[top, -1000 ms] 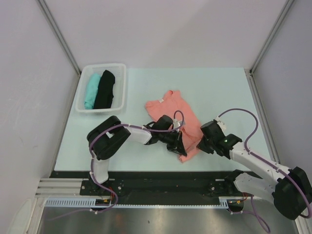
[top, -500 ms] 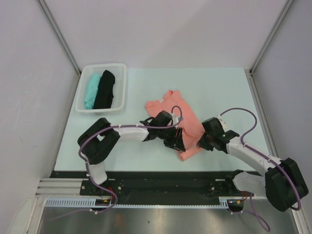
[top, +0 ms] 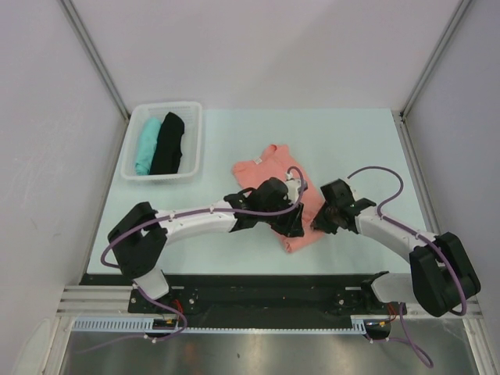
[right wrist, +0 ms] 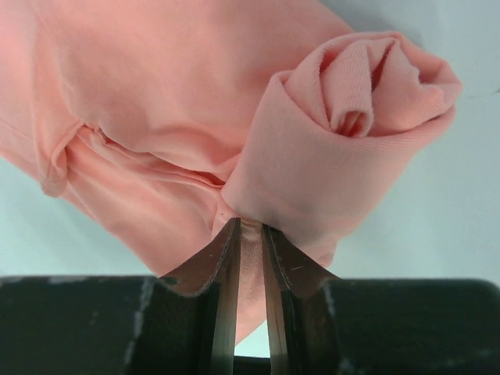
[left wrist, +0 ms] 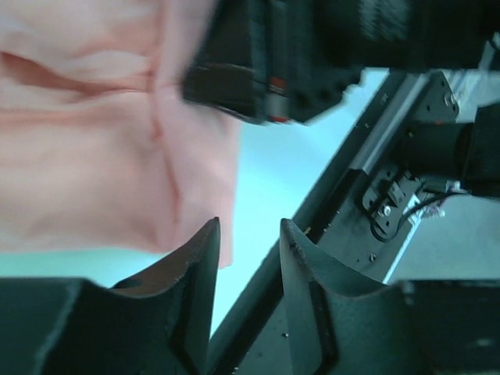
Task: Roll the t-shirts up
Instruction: Roll the T-shirt to the center of the board.
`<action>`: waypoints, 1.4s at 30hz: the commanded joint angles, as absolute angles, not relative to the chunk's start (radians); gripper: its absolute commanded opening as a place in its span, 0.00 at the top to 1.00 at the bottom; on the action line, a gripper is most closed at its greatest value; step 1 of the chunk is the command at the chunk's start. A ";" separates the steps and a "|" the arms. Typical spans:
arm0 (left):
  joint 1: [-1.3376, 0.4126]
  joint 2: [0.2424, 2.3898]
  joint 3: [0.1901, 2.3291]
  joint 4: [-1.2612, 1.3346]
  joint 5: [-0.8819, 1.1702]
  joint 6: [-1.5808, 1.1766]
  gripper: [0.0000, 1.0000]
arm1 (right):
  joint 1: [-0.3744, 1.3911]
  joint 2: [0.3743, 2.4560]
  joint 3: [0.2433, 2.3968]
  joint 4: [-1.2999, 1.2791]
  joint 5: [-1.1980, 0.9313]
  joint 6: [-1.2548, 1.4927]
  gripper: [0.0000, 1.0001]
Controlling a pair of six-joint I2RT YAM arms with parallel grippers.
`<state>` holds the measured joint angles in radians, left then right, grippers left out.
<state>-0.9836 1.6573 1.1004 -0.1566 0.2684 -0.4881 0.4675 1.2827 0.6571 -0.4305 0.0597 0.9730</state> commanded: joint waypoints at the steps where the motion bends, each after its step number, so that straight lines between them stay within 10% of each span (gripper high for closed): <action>1: -1.020 1.702 1.131 -0.117 0.230 -0.452 0.62 | 0.449 1.319 0.693 -0.367 0.042 0.965 0.78; 23: -1.034 1.859 1.072 -0.067 0.075 -0.514 0.88 | 0.328 1.232 0.693 -0.446 0.046 0.901 0.77; 42: -1.048 1.804 1.107 -0.095 0.046 -0.434 0.83 | 0.207 1.370 0.693 -0.448 0.057 0.847 0.78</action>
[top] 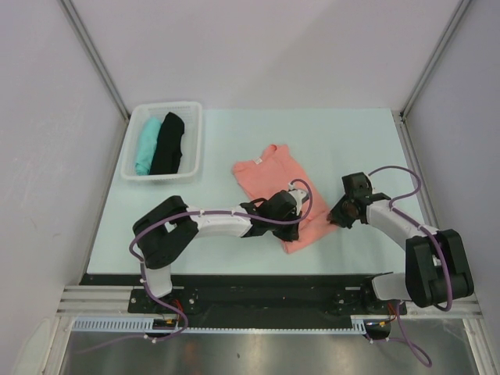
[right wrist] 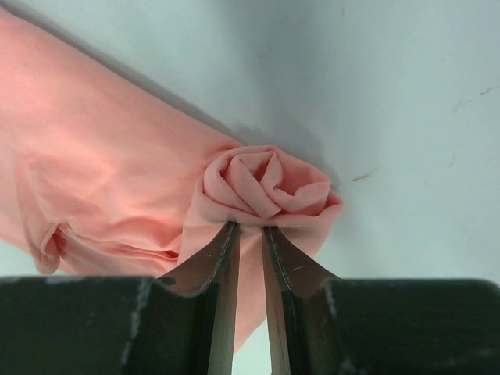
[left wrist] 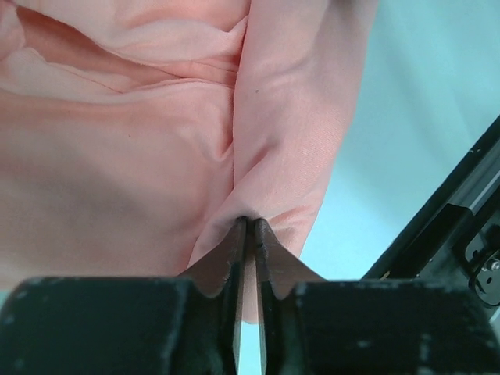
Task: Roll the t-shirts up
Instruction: Roll the T-shirt to the center of the board.
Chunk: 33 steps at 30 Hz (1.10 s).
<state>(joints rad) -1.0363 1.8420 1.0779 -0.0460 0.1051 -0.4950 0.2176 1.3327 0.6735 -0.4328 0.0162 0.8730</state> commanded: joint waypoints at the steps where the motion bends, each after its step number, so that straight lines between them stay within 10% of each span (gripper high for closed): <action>1: -1.052 1.798 1.114 -0.101 0.038 -0.423 0.80 | 0.207 1.374 0.693 -0.452 0.061 0.850 0.78; 12: -1.236 1.755 1.233 -0.189 -0.289 -0.210 0.44 | 0.207 1.391 0.704 -0.479 0.067 0.853 0.78; 33: -1.384 2.003 1.318 -0.098 -0.523 0.104 0.38 | 0.199 1.405 0.707 -0.472 0.045 0.844 0.79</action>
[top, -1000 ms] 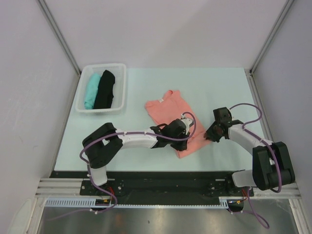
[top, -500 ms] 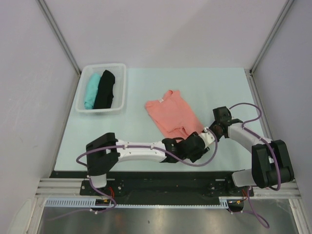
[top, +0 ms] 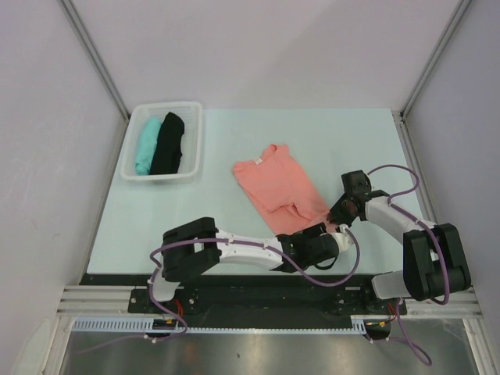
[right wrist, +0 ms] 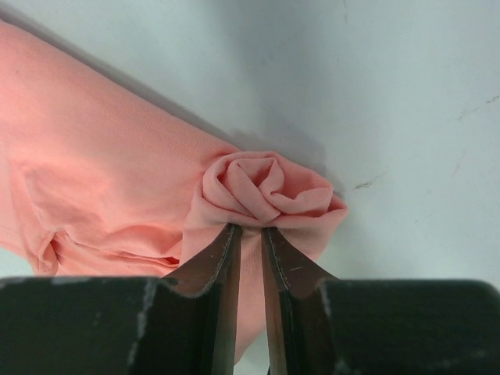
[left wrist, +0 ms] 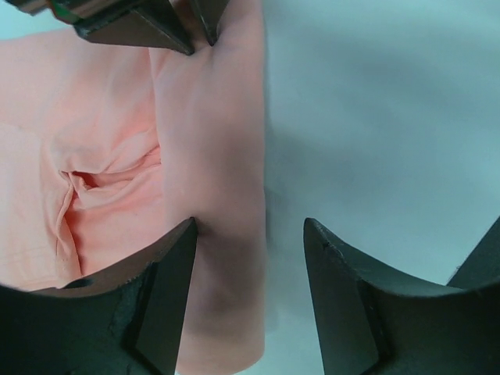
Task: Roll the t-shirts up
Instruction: Roll the T-shirt to the center of the board.
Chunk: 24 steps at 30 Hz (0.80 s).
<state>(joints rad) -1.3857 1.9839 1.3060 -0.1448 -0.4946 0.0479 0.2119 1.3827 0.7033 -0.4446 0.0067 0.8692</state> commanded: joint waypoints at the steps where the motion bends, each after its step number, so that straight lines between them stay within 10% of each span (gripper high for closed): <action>1: -1.384 2.016 1.319 -0.101 -0.522 0.104 0.38 | 0.198 1.404 0.706 -0.476 0.046 0.844 0.79; 7: -1.379 2.034 1.296 -0.097 -0.485 0.081 0.42 | 0.190 1.387 0.706 -0.477 0.037 0.833 0.78; 14: -1.281 1.981 1.238 -0.071 -0.281 -0.043 0.78 | 0.184 1.350 0.710 -0.477 0.011 0.821 0.71; 18: -1.221 1.935 1.168 -0.031 -0.129 -0.103 0.90 | 0.178 1.312 0.713 -0.480 -0.017 0.813 0.44; 24: -1.152 1.876 1.102 0.027 0.113 -0.221 0.95 | 0.173 1.195 0.726 -0.515 -0.011 0.793 0.35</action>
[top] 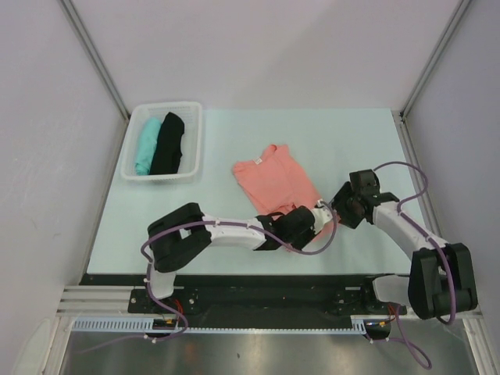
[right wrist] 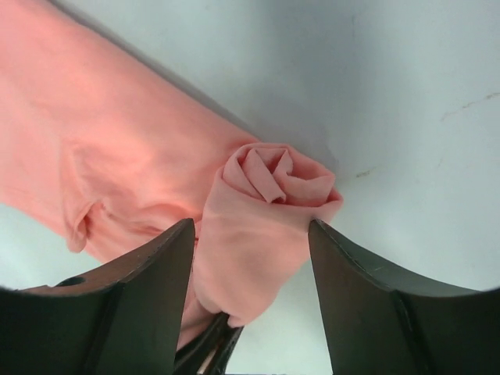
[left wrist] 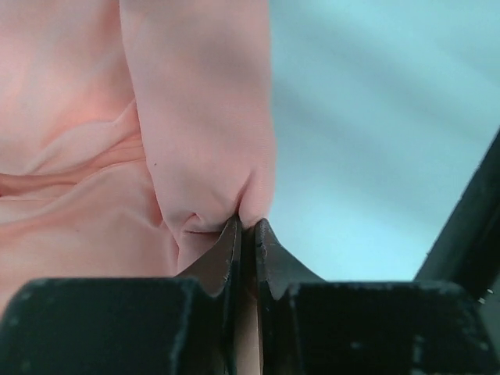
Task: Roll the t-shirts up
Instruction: Roll the T-shirt to the center of the board.
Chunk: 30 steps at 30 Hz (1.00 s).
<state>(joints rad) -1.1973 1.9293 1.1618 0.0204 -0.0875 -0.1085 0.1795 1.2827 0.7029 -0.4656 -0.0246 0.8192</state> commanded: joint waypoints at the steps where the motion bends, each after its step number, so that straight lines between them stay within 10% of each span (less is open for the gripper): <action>1: -1.132 1.867 1.092 0.056 0.150 -0.268 0.96 | 0.170 1.178 0.724 -0.528 -0.008 0.793 0.35; 22: -0.927 1.924 1.040 0.201 0.655 -0.546 0.95 | 0.399 1.072 0.603 -0.522 0.110 1.006 0.35; 30: -0.891 1.934 1.035 0.190 0.680 -0.549 0.94 | 0.368 1.158 0.609 -0.440 0.083 1.071 0.57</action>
<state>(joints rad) -0.9062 1.9270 1.0416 0.1856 0.6189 -0.5323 0.3862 1.1355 0.6022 -0.4961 0.0723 1.0142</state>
